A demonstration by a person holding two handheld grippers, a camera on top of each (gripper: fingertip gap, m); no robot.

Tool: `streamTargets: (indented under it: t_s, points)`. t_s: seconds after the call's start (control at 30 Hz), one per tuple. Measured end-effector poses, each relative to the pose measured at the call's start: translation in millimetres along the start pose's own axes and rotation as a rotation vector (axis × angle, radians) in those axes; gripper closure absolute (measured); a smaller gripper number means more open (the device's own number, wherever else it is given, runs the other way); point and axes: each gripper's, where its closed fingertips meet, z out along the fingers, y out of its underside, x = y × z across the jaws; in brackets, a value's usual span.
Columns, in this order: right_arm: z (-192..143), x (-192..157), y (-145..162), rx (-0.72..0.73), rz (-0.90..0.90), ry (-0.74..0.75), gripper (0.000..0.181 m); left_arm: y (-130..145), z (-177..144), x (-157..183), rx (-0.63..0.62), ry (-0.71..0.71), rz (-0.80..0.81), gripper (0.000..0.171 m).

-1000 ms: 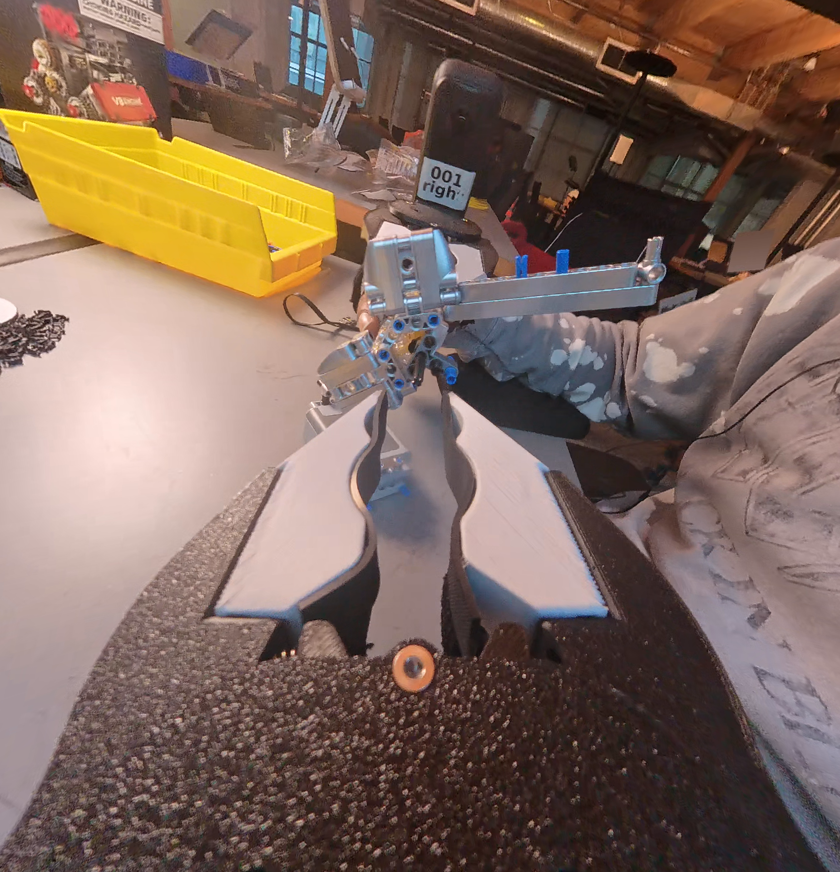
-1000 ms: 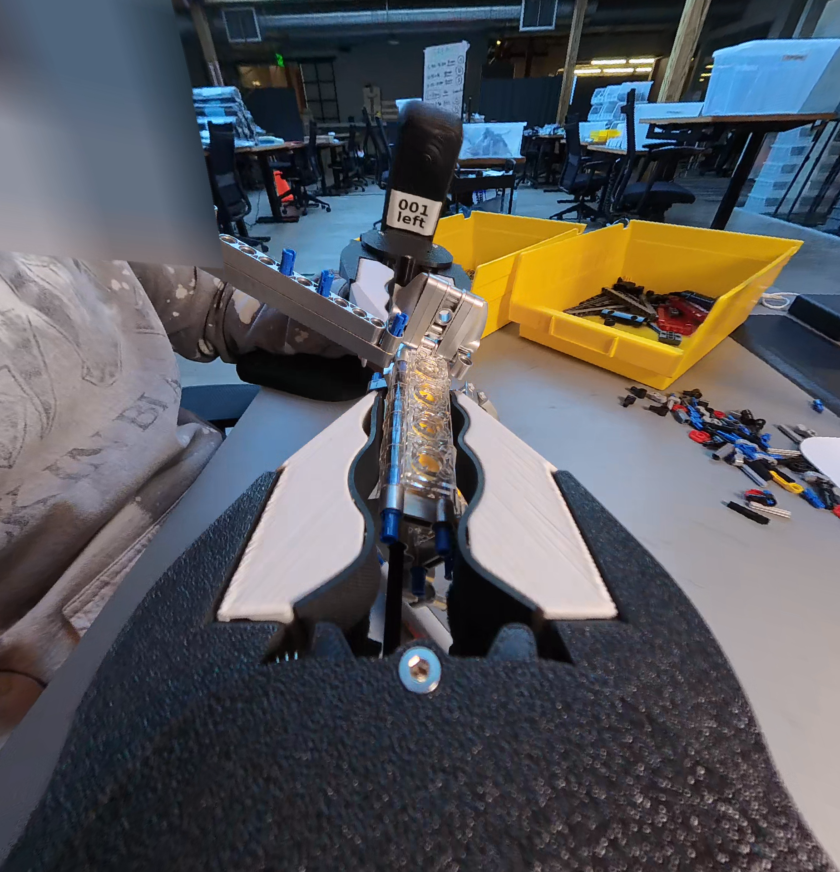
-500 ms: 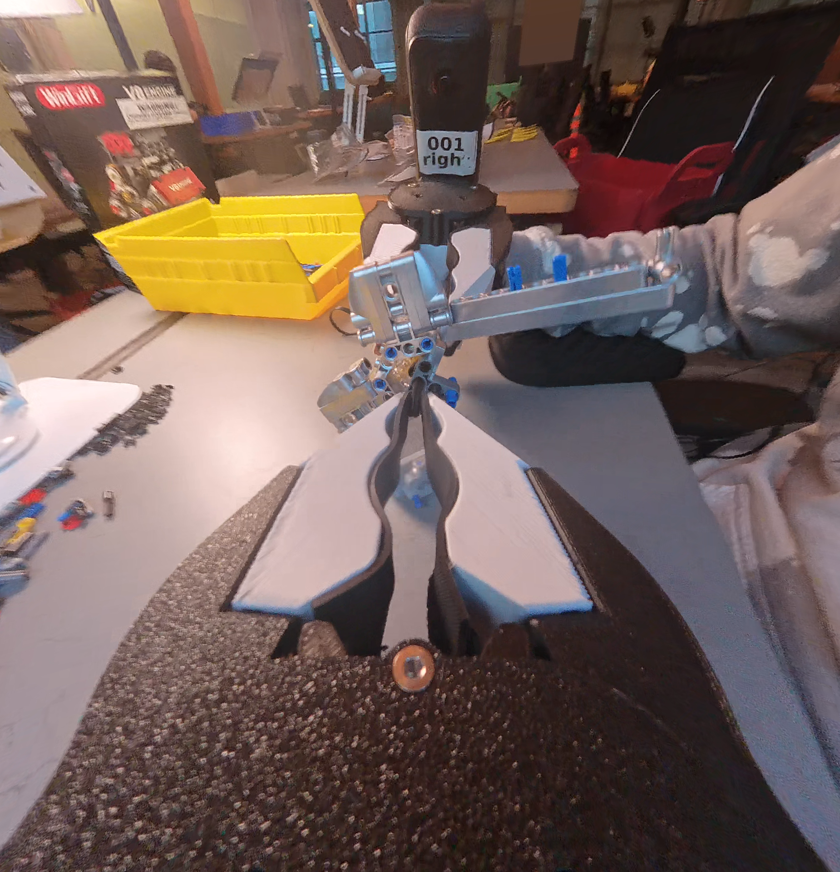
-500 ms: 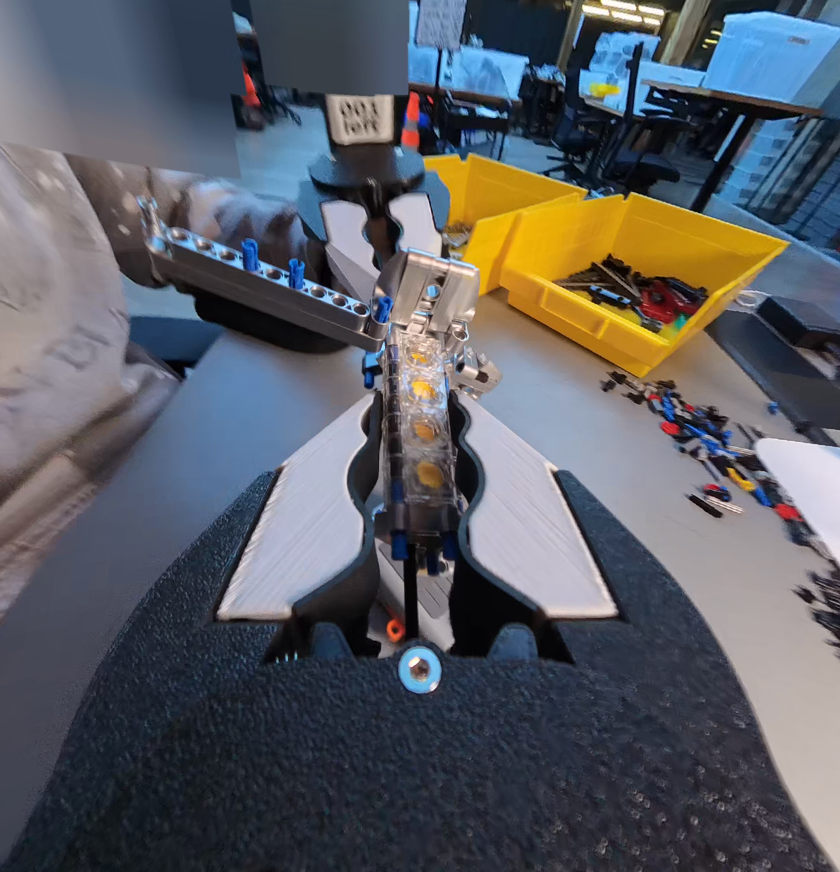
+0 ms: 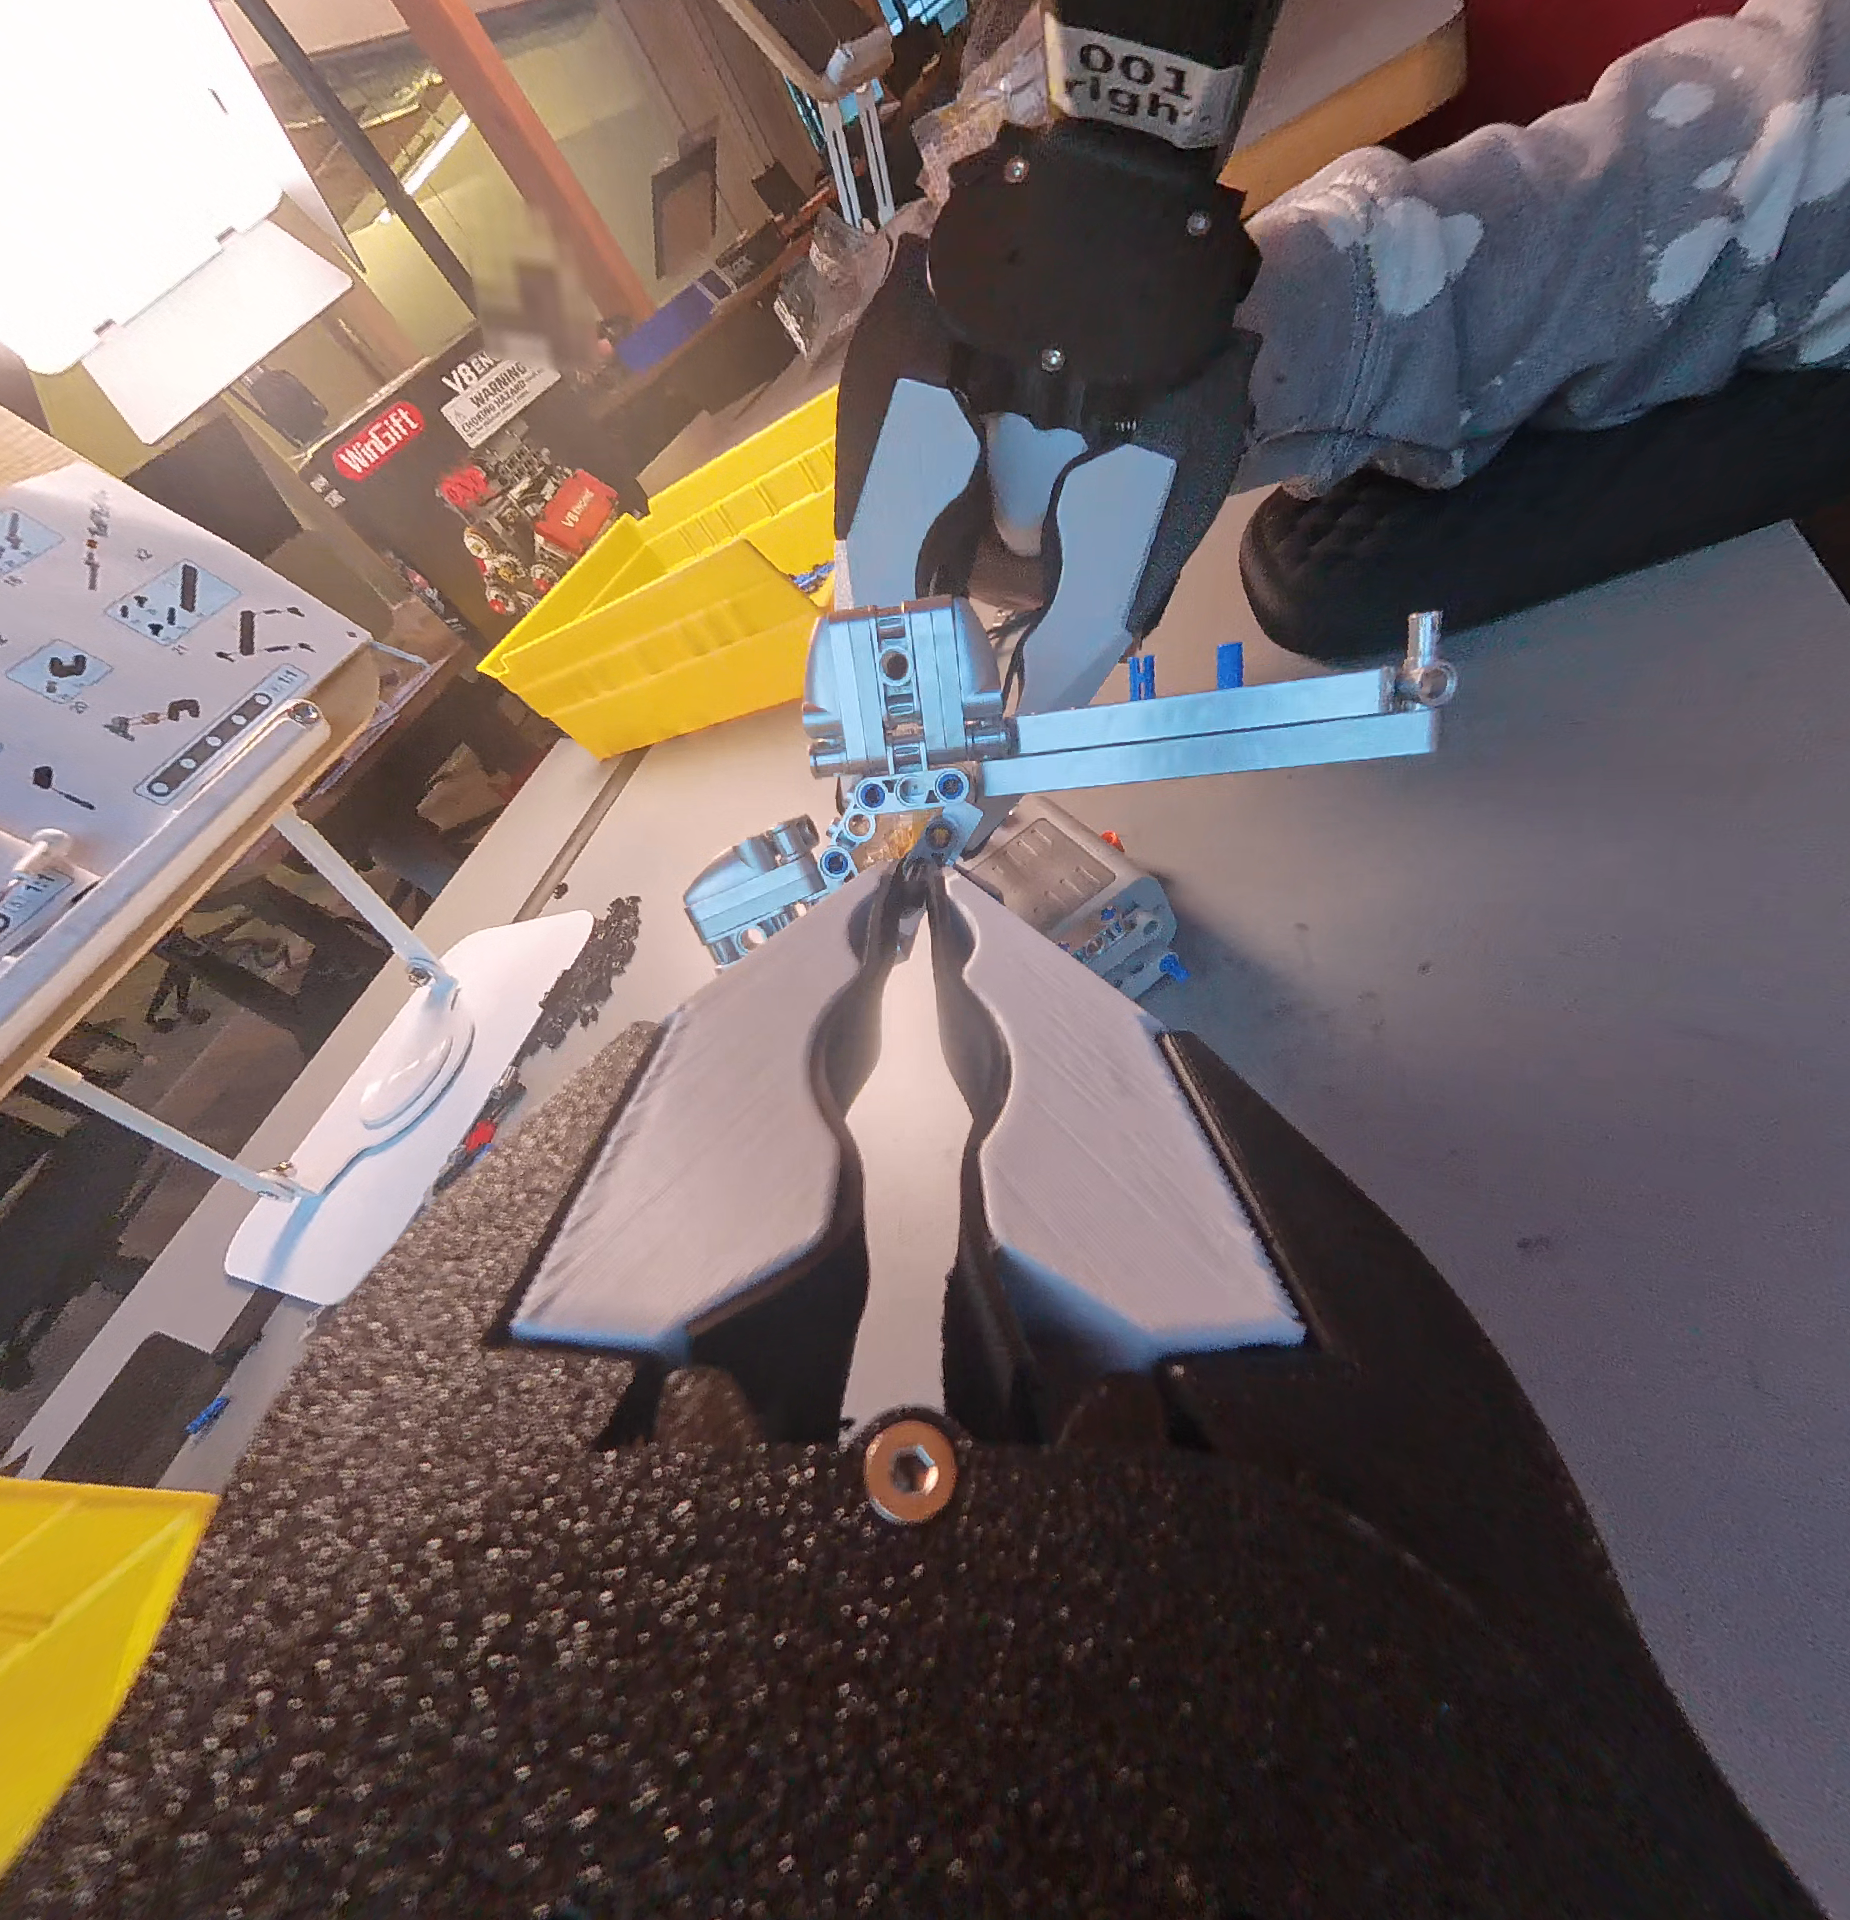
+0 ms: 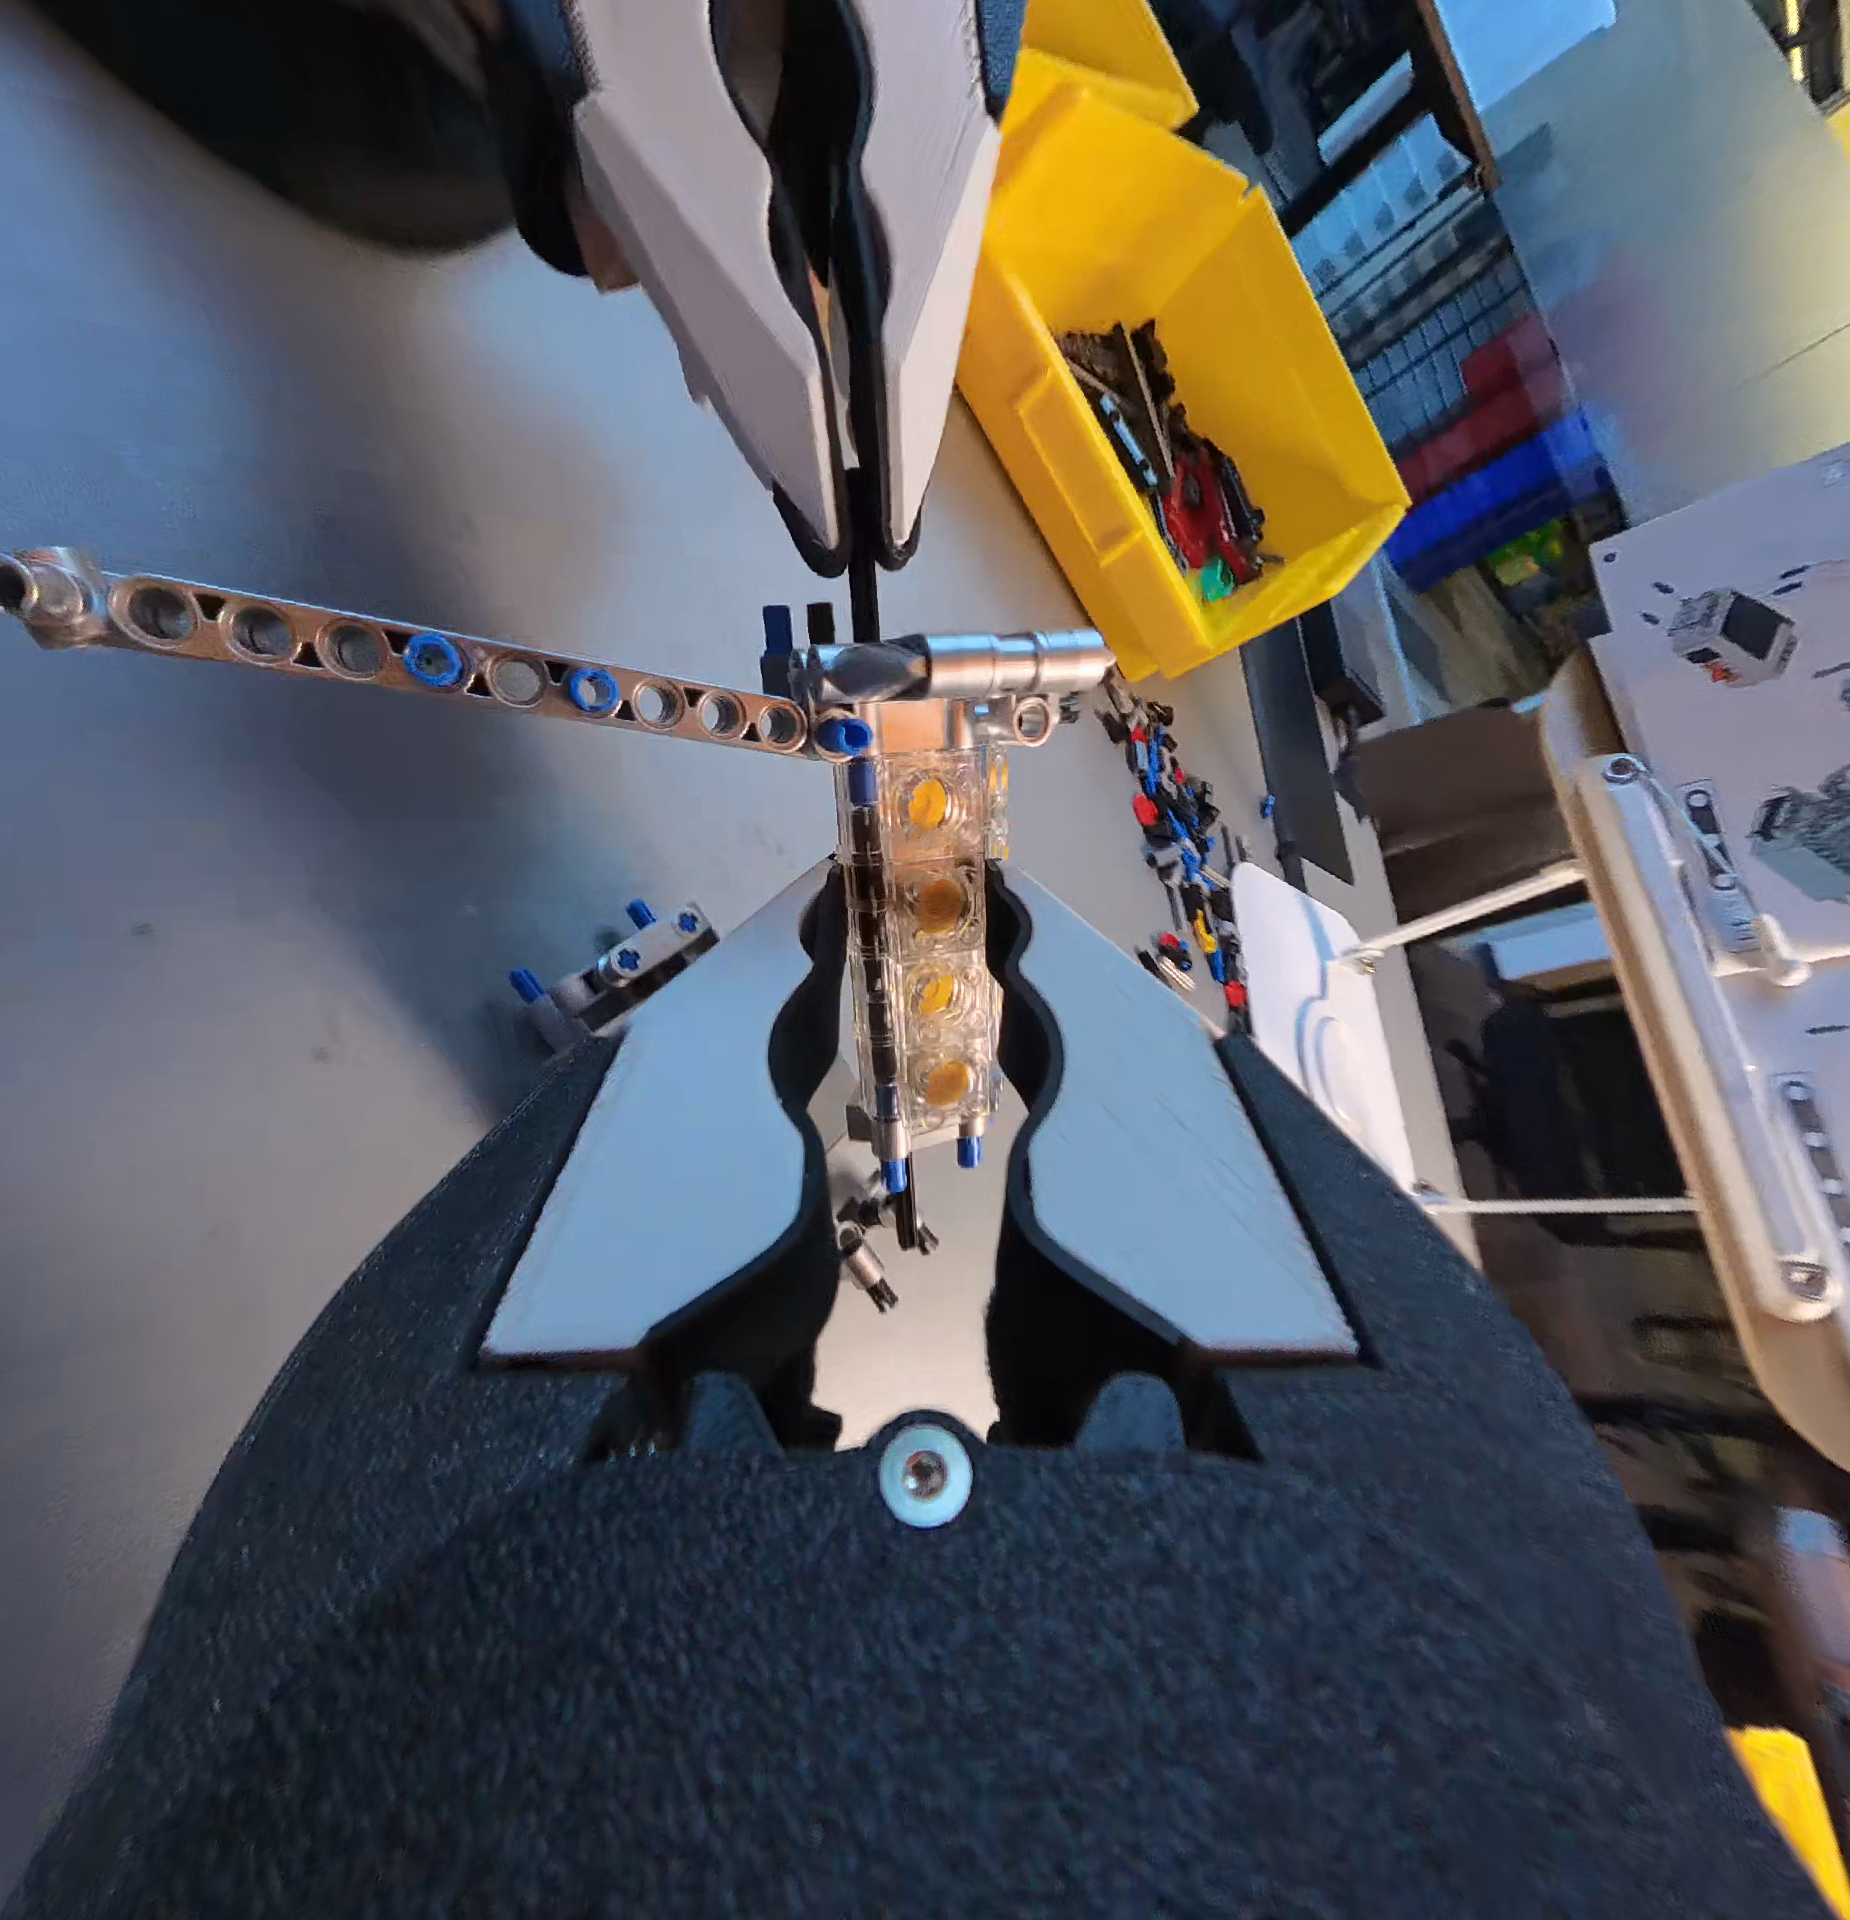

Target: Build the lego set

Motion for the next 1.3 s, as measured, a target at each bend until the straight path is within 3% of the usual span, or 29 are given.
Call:
streamTargets:
  t_s: [0.37,0.53,0.67,0.83,1.13,1.3]
  points:
    - [1,2,18,-0.136,-0.320,0.202,0.157,14,9,13,-0.022,0.118,-0.217,0.169]
    - [-1,-5,16,-0.108,-0.387,0.245,0.157,15,11,9,-0.055,0.061,-0.172,0.171]
    - [-5,-6,15,-0.105,-0.434,0.294,0.157,17,7,7,-0.063,0.101,-0.292,0.171]
    - [-8,-12,19,-0.109,-0.432,0.284,0.157,33,15,26,-0.153,0.248,-0.527,0.133]
    - [-11,-17,17,-0.089,-0.390,0.249,0.157,19,25,27,-0.149,0.165,-0.470,0.171]
    - [-4,-27,8,-0.064,-0.224,0.095,0.156,32,22,25,-0.203,0.182,-0.577,0.171]
